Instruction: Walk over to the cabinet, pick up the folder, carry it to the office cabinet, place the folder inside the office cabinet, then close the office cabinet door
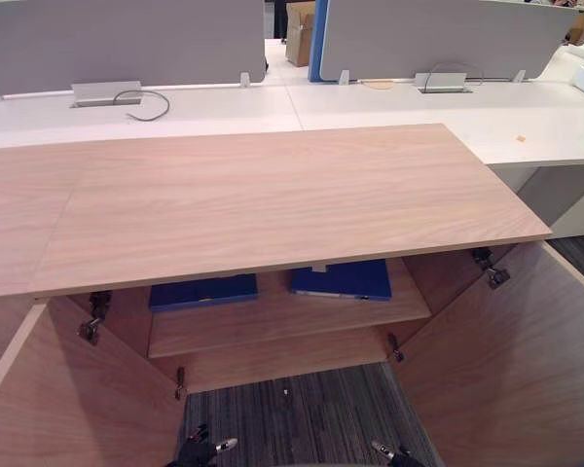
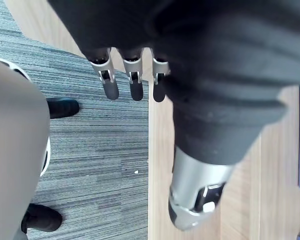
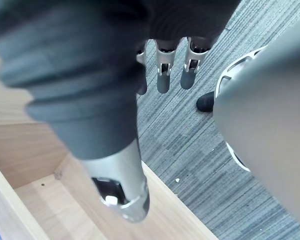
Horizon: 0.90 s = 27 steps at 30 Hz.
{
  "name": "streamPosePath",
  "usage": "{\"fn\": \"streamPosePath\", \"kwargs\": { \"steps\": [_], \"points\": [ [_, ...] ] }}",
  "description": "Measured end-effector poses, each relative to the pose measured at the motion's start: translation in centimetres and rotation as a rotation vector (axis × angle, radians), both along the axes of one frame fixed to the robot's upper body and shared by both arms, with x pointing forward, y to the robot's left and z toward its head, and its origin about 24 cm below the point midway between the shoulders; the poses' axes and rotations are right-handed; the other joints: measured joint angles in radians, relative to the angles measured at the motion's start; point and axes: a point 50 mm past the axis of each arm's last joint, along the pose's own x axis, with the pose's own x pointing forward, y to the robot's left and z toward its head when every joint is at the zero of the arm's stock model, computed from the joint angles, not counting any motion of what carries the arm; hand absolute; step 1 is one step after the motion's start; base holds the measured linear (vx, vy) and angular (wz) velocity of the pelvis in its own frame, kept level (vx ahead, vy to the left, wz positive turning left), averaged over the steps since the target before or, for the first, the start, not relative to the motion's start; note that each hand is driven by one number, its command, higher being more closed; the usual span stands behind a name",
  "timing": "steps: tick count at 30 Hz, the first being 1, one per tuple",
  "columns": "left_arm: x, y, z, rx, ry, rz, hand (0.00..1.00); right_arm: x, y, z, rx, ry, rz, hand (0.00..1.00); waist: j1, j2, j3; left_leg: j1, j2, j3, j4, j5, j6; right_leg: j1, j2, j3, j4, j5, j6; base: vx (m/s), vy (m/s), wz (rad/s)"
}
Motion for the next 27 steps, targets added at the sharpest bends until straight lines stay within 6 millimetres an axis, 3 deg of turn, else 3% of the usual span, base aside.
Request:
{"fn": "streamPosePath", "kwargs": {
  "steps": [5,7,9,11,13,15,17,18,21,27],
  "points": [
    [-0.3,0.6,-0.1,0.003,0.013,0.034,0.0,0.0,0.1,0.0,0.003,0.0,0.004,0.0,-0.007,-0.002,0.008,0.0,0.0,-0.003,0.022,-0.012,0.004,0.013,-0.002,0.0,-0.008,0.0,-0.001,0.0,0.0,0.0],
    [-0.4,1.0,0.0,-0.003,0.007,0.093,0.0,0.1,0.2,0.0,0.001,-0.006,0.005,0.0,-0.006,0.004,0.026,-0.032,0.023,-0.013,0.129,-0.066,-0.001,0.035,0.006,0.001,-0.015,-0.002,-0.003,-0.02,-0.043,0.02],
    [-0.1,1.6,0.2,-0.01,-0.025,0.175,0.0,0.4,0.1,0.1,-0.004,-0.018,0.007,0.0,-0.001,0.009,0.057,-0.153,0.084,-0.062,0.419,-0.164,0.038,0.056,0.029,0.0,-0.009,-0.015,-0.023,-0.05,-0.106,0.03],
    [0.4,2.0,0.6,-0.015,-0.064,0.227,0.0,0.8,-0.2,0.3,-0.016,-0.037,0.004,0.0,0.011,0.028,0.096,-0.246,0.137,-0.122,0.661,-0.178,0.071,0.073,0.048,0.003,0.026,-0.035,-0.034,-0.09,-0.054,-0.09],
    [0.7,1.5,0.6,-0.025,-0.079,0.233,0.0,1.0,-0.8,0.4,-0.041,-0.043,0.015,0.0,0.018,0.041,0.113,-0.275,0.147,-0.159,0.74,-0.168,0.073,0.073,0.051,0.012,0.067,-0.055,-0.037,-0.06,0.018,-0.11],
    [1.0,0.8,0.6,-0.046,-0.091,0.247,0.0,1.4,-1.2,0.6,-0.065,-0.051,0.032,0.0,0.024,0.055,0.126,-0.275,0.125,-0.154,0.737,-0.205,0.044,0.061,0.037,0.025,0.091,-0.062,-0.037,-0.07,0.114,-0.12],
    [1.1,0.0,0.6,-0.066,-0.097,0.252,0.0,1.7,-1.5,0.7,-0.074,-0.06,0.037,0.0,0.026,0.066,0.133,-0.264,0.08,-0.13,0.658,-0.226,0.049,0.04,0.024,0.033,0.113,-0.067,-0.028,-0.07,0.175,-0.1],
    [1.0,-0.1,0.5,-0.067,-0.089,0.251,0.0,1.8,-1.5,0.7,-0.075,-0.059,0.046,0.0,0.034,0.072,0.124,-0.216,0.061,-0.122,0.549,-0.24,0.028,0.015,0.019,0.044,0.127,-0.072,-0.019,-0.03,0.145,-0.1],
    [1.1,0.3,0.5,-0.061,-0.088,0.268,0.0,1.8,-1.0,0.7,-0.07,-0.058,0.075,0.0,0.038,0.046,0.121,-0.183,0.01,-0.089,0.434,-0.216,0.056,-0.009,-0.012,0.072,0.103,-0.041,-0.001,0.0,0.105,-0.14],
    [0.4,-0.2,0.0,-0.059,-0.042,0.236,0.0,1.2,-0.6,0.6,-0.075,-0.046,0.155,0.0,0.028,0.041,0.054,-0.115,-0.04,-0.046,0.308,-0.175,0.064,-0.002,-0.039,0.096,0.051,-0.02,0.016,0.06,0.06,-0.15]
  ]
}}
